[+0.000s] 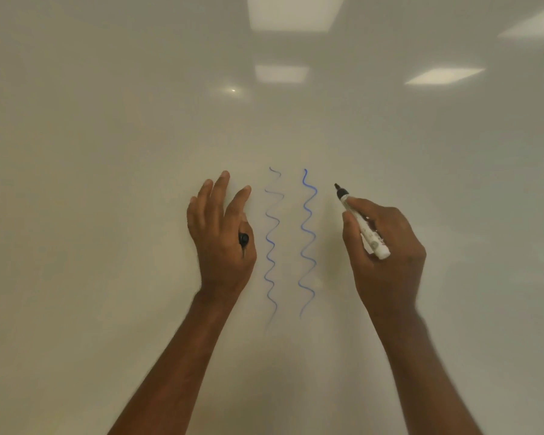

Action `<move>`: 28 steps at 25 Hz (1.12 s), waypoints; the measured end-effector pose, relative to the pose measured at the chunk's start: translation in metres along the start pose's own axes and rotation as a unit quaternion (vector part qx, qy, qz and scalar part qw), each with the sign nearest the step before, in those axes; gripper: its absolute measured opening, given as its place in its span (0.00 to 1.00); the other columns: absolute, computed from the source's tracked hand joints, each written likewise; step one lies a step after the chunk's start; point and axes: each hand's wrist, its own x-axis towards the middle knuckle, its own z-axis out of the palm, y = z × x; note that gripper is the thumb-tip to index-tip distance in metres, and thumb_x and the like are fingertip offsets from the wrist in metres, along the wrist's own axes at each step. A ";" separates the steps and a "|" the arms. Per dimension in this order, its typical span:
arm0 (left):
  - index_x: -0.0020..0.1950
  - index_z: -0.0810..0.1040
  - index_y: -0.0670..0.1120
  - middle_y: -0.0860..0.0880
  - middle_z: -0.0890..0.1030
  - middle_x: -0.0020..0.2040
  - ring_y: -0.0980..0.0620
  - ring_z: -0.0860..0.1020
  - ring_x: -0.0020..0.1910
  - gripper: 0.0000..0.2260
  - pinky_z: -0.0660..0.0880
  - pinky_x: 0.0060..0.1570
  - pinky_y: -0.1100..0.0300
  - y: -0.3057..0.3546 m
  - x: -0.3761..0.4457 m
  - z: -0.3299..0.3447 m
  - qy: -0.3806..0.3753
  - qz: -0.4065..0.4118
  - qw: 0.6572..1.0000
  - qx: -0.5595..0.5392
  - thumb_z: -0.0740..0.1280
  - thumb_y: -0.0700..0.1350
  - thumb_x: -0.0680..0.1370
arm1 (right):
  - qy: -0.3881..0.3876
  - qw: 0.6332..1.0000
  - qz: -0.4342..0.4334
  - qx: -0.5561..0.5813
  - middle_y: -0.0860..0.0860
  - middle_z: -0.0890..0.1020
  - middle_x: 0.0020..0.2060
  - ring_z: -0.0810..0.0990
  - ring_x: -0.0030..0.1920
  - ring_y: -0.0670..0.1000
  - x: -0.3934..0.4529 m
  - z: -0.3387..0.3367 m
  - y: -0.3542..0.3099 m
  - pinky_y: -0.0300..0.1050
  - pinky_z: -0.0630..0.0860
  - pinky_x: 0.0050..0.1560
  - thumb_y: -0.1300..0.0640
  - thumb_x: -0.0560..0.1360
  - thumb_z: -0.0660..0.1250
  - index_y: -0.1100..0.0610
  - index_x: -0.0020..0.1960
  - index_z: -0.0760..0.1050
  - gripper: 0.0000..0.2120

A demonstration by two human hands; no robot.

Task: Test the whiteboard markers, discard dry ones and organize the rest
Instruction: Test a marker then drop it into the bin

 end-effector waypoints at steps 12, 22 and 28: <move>0.75 0.72 0.44 0.41 0.65 0.79 0.39 0.60 0.80 0.21 0.57 0.76 0.37 -0.012 -0.010 0.009 -0.023 0.025 0.997 0.067 0.62 0.40 0.82 | 0.004 1.000 0.019 -0.010 0.46 0.83 0.50 0.80 0.48 0.42 0.001 0.024 0.010 0.38 0.76 0.48 0.58 0.77 0.68 0.53 0.60 0.81 0.12; 0.75 0.73 0.44 0.40 0.66 0.79 0.38 0.60 0.80 0.20 0.57 0.76 0.37 -0.013 -0.015 0.010 -0.017 0.028 0.997 0.063 0.62 0.40 0.82 | -0.016 0.999 0.047 -0.010 0.46 0.83 0.47 0.81 0.45 0.45 -0.044 0.009 0.021 0.38 0.75 0.47 0.60 0.76 0.69 0.55 0.57 0.82 0.11; 0.75 0.72 0.44 0.40 0.66 0.79 0.37 0.60 0.80 0.20 0.58 0.76 0.37 -0.013 -0.019 0.010 -0.020 0.029 0.997 0.069 0.62 0.41 0.82 | -0.029 0.993 0.111 0.001 0.45 0.83 0.46 0.81 0.46 0.45 -0.081 0.000 0.025 0.40 0.76 0.45 0.61 0.74 0.69 0.53 0.56 0.82 0.12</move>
